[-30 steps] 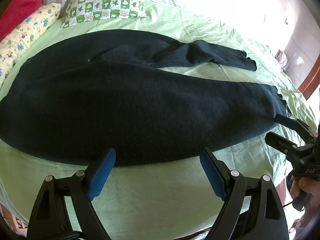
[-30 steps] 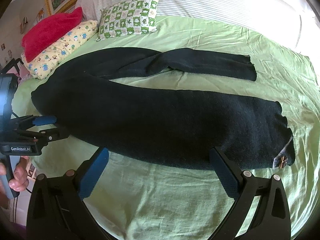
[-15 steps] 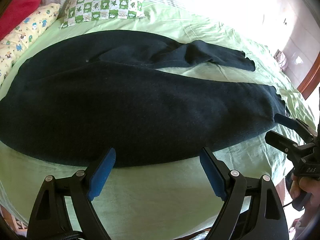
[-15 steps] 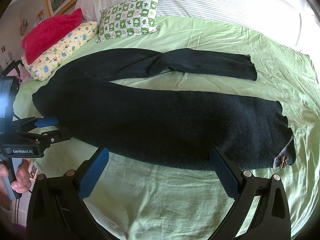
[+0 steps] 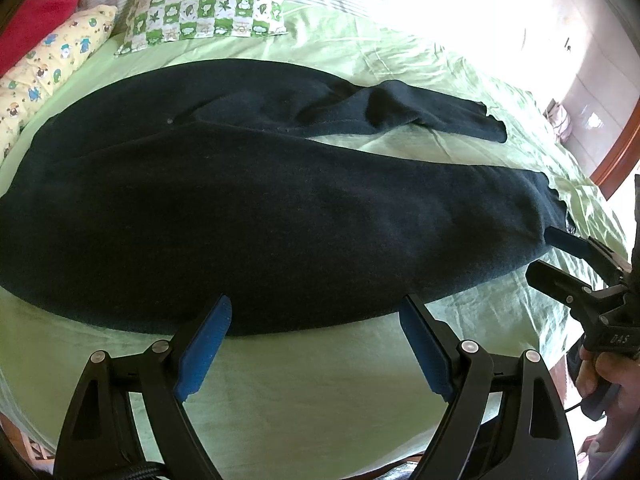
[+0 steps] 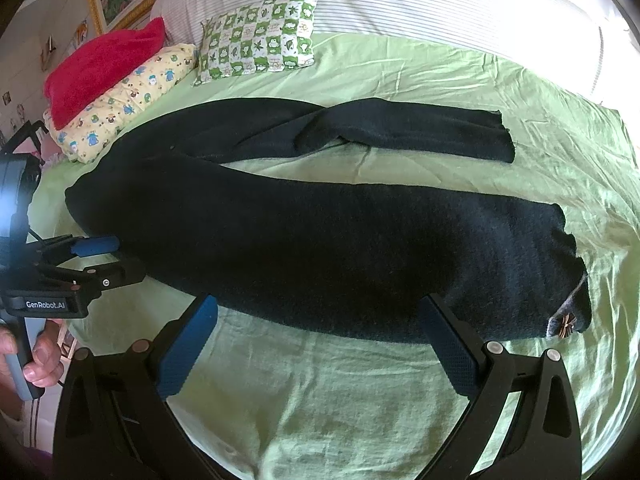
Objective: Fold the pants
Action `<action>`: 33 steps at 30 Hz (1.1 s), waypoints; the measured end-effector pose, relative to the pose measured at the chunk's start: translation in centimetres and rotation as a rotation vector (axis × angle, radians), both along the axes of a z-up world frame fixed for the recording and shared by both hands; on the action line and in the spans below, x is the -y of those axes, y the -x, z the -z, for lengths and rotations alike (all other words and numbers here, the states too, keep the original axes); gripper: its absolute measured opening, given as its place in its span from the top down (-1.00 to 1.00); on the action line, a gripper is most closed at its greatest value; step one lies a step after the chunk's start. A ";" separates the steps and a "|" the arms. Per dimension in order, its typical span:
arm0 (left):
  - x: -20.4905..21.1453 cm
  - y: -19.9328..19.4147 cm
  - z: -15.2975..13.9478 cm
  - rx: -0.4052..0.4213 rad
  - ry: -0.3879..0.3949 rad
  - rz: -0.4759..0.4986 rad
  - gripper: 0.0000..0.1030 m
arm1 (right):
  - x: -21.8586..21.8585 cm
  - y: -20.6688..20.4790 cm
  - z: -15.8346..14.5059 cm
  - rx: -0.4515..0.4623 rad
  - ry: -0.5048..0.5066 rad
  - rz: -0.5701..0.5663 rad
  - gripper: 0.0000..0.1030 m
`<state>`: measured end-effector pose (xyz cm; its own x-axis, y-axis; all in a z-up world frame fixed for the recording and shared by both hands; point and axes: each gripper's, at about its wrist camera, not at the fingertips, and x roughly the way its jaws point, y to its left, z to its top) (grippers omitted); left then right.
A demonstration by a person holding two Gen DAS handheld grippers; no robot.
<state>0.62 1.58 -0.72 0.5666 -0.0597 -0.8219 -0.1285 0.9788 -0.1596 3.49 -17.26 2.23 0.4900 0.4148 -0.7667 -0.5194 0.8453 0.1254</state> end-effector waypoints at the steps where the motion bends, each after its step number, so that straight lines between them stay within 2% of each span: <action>1: 0.0 0.0 0.0 0.000 0.001 0.000 -0.68 | 0.0 0.0 0.0 0.000 0.000 0.000 -0.95; 13: -0.2 -0.2 -0.4 0.005 0.008 0.023 -0.68 | 0.2 -0.3 -0.3 0.000 -0.002 0.003 -0.95; 17: -0.4 -0.8 -0.9 0.015 -0.016 0.042 -0.68 | 0.6 -0.9 -0.7 0.005 -0.008 0.010 -0.95; 33: -1.2 -3.7 -1.6 0.019 -0.024 0.079 -0.68 | 1.7 -3.5 -1.5 -0.003 -0.027 0.040 -0.95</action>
